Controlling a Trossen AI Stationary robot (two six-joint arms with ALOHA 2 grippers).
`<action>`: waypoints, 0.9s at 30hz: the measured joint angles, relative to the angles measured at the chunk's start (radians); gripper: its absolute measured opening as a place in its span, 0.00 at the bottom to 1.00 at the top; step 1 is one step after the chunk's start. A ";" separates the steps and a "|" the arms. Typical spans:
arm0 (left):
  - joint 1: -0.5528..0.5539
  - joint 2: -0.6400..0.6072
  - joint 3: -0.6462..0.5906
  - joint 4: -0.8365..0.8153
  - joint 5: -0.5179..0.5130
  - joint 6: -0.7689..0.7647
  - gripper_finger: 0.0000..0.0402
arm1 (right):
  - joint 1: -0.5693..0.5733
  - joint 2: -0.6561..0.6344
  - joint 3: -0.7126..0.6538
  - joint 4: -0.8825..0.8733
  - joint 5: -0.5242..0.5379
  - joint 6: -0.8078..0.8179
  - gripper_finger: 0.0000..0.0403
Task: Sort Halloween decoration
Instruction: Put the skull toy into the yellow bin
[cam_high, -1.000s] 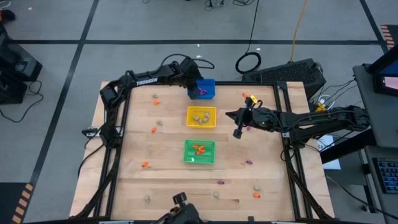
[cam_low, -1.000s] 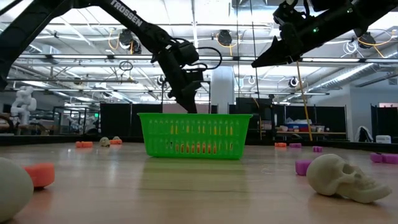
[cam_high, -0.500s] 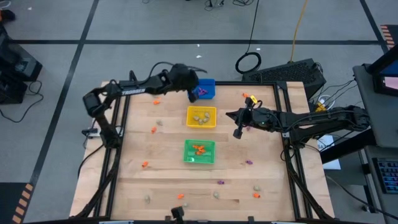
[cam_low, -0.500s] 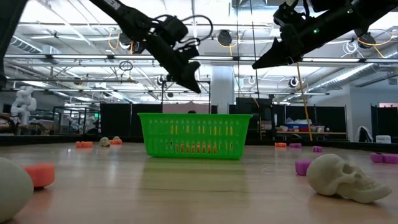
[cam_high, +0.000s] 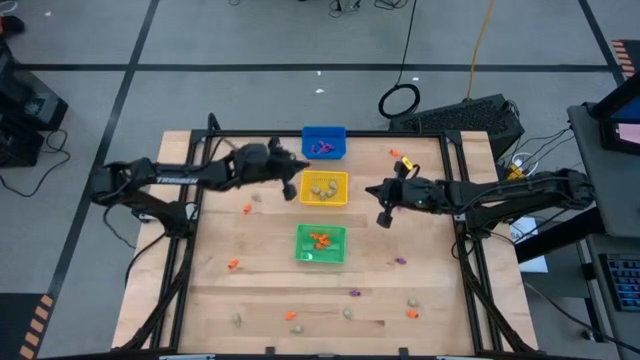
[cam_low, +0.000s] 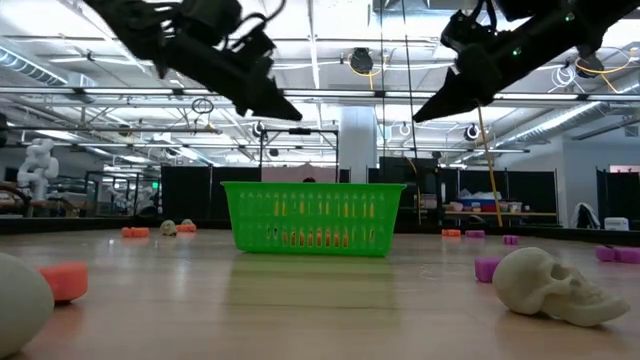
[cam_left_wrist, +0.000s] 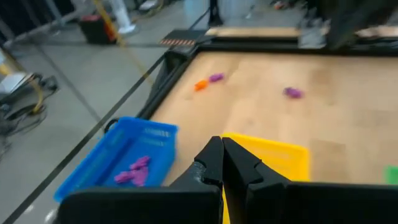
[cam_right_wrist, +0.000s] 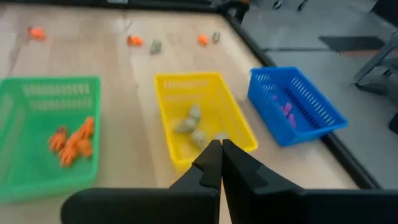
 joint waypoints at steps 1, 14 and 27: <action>-0.019 -0.015 -0.031 0.032 0.000 0.000 0.00 | 0.010 0.000 0.013 -0.037 -0.001 0.013 0.00; -0.172 -0.075 -0.240 0.280 -0.056 0.000 0.00 | 0.293 0.086 0.211 -0.555 -0.058 0.427 0.00; -0.210 -0.075 -0.241 0.308 -0.080 -0.002 0.00 | 0.622 0.447 0.498 -0.899 -0.275 0.918 0.05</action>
